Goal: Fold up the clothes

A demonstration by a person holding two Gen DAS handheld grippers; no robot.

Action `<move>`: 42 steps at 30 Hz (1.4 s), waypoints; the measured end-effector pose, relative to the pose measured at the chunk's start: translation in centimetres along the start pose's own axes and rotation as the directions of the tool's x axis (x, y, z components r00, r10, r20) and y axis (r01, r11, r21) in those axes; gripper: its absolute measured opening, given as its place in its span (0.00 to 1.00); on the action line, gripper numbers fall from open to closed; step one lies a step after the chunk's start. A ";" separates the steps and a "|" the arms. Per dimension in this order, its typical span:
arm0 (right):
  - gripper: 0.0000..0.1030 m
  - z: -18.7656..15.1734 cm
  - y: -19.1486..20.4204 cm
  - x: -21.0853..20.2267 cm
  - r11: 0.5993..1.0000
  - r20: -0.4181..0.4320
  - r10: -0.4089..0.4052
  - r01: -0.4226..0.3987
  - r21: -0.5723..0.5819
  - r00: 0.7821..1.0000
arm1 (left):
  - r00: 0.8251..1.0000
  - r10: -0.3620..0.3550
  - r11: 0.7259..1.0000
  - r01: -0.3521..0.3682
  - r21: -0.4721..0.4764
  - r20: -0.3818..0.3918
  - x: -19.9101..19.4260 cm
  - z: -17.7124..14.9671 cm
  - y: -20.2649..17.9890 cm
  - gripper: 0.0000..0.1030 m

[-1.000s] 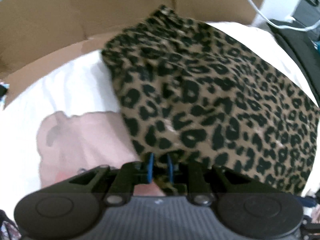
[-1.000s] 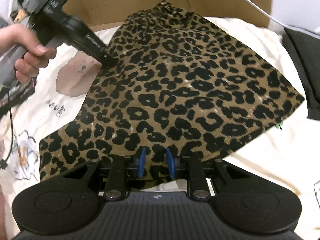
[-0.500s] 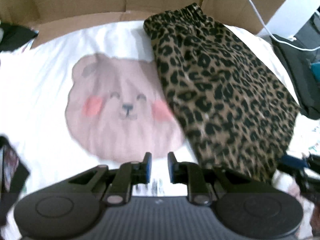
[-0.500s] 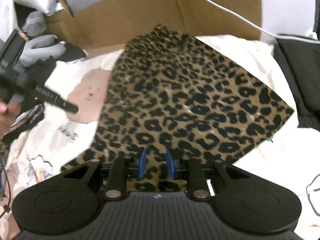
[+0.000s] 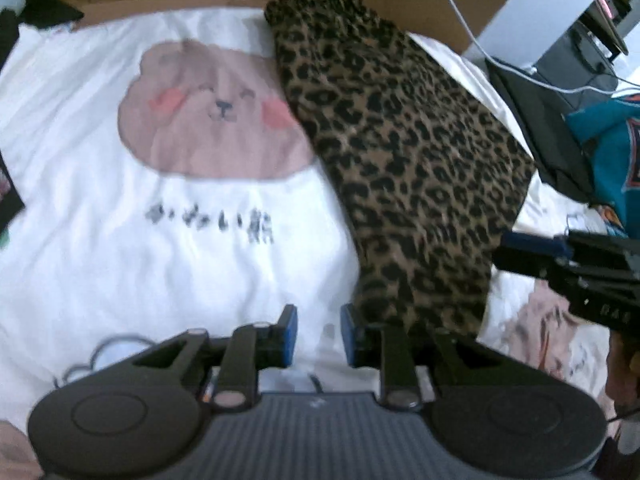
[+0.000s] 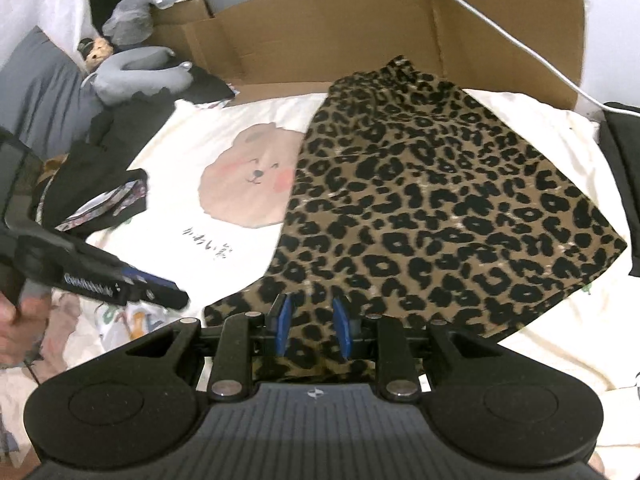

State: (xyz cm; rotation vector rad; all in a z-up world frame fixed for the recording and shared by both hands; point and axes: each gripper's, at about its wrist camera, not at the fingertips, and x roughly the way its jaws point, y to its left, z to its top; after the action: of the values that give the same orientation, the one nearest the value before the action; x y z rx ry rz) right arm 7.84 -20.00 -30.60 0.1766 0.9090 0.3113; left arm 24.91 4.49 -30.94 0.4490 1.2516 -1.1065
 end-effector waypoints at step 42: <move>0.28 -3.1 5.8 0.4 0.937 0.020 -0.068 0.071 -0.343 0.997 | 0.945 -0.323 0.900 0.325 -0.291 0.057 4.3 -1.9 1.2 0.37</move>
State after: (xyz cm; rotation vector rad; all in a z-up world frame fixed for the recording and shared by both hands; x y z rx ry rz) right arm 4.45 -14.36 -31.16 -0.1777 0.8365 0.3981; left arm 24.59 4.71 -35.74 0.0043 1.4941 -1.1685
